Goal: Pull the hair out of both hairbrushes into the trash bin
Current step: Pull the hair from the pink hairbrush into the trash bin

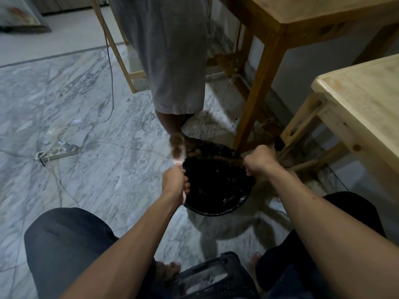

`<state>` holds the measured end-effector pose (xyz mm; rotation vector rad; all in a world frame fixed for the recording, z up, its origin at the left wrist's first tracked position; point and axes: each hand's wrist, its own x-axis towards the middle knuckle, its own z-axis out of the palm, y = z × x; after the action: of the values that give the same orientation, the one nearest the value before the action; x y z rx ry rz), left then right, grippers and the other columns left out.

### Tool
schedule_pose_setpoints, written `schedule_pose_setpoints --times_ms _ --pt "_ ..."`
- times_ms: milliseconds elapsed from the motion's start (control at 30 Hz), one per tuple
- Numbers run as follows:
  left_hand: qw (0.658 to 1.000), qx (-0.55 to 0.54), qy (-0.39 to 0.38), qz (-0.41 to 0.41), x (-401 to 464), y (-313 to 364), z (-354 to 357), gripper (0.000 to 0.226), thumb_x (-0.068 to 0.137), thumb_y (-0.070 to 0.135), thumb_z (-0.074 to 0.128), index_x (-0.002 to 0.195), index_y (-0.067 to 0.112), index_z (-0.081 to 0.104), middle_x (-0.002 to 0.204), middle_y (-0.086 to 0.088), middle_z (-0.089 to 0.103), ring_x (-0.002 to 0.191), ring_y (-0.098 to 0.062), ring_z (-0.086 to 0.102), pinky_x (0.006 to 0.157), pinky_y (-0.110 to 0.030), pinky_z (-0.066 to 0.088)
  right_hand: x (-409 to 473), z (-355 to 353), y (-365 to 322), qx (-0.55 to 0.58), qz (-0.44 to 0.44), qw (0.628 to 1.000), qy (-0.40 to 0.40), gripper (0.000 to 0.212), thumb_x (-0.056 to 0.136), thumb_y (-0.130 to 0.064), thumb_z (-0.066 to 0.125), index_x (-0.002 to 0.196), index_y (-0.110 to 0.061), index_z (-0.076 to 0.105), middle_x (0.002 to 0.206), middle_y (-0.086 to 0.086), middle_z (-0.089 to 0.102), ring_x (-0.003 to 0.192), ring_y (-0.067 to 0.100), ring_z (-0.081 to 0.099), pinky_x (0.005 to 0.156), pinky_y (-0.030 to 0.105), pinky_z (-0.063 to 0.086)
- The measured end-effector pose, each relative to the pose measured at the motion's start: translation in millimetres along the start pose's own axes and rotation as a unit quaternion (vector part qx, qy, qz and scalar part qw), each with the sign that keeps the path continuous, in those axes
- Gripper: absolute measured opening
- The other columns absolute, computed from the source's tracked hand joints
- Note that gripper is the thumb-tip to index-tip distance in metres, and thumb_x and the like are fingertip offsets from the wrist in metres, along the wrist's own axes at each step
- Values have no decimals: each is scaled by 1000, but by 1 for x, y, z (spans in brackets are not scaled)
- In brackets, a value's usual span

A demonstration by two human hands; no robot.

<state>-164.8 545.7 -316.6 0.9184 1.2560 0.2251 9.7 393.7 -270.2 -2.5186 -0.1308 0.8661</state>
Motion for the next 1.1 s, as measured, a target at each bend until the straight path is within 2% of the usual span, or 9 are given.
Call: schedule_pose_setpoints --times_ms 100,200,333,500,567,733,833,933,1100 --pt "997 58 -22 36 -10 -3 13 29 105 32 41 88 11 49 56 0 35 40 -15 29 44 -28 22 -2 5 -9 -52 -39 994 -86 23 93 -14 70 114 -5 73 120 17 71 98 28 72 84 39 63" --pt "988 113 -47 92 -20 2 18 28 103 32 41 90 10 52 56 0 39 43 -16 32 45 -29 25 -8 8 -22 -59 -87 983 -151 63 89 -11 75 148 -19 56 154 10 50 139 32 50 103 39 50" --pt "970 179 -66 149 -27 12 19 30 105 36 42 90 13 57 57 1 46 41 -16 39 44 -29 30 -8 29 -32 147 -120 965 -181 79 85 -7 80 154 -25 47 153 3 47 126 27 60 76 32 59" --pt "976 157 -50 141 -22 19 16 31 104 35 43 91 10 57 58 -2 46 40 -17 38 43 -27 28 -7 51 -40 249 -157 945 -141 13 96 -17 72 106 -10 75 89 5 74 80 18 70 67 27 57" --pt "985 129 -30 112 -18 24 10 31 103 34 43 91 9 56 59 -4 45 40 -18 36 43 -27 27 -3 50 -37 259 -142 950 -106 15 99 -17 69 91 -6 76 81 8 75 71 16 68 63 25 59" --pt "980 147 32 127 -1 28 -5 40 95 40 45 82 5 60 52 -14 53 46 -30 50 56 -45 38 5 31 -25 168 -97 980 -51 20 97 -19 71 83 -7 80 82 11 79 75 19 74 81 36 64" --pt "980 140 75 116 11 27 -12 45 89 48 45 88 7 63 85 -42 60 71 -52 61 66 -59 44 7 25 -23 126 -90 987 -46 21 97 -16 68 88 -1 81 86 16 79 78 22 74 84 39 63" --pt "981 112 102 119 9 38 -15 38 99 37 44 84 5 58 55 -15 45 48 -28 43 62 -47 37 13 27 -18 89 -75 993 -33 21 97 -20 67 88 -6 80 95 16 78 88 28 75 87 43 63" --pt "966 195 65 156 0 34 -13 42 93 46 40 96 10 63 69 -5 54 61 -26 49 69 -48 41 14 38 -10 68 -68 994 -48 18 98 -14 61 106 -8 76 114 15 75 102 28 72 85 35 60"
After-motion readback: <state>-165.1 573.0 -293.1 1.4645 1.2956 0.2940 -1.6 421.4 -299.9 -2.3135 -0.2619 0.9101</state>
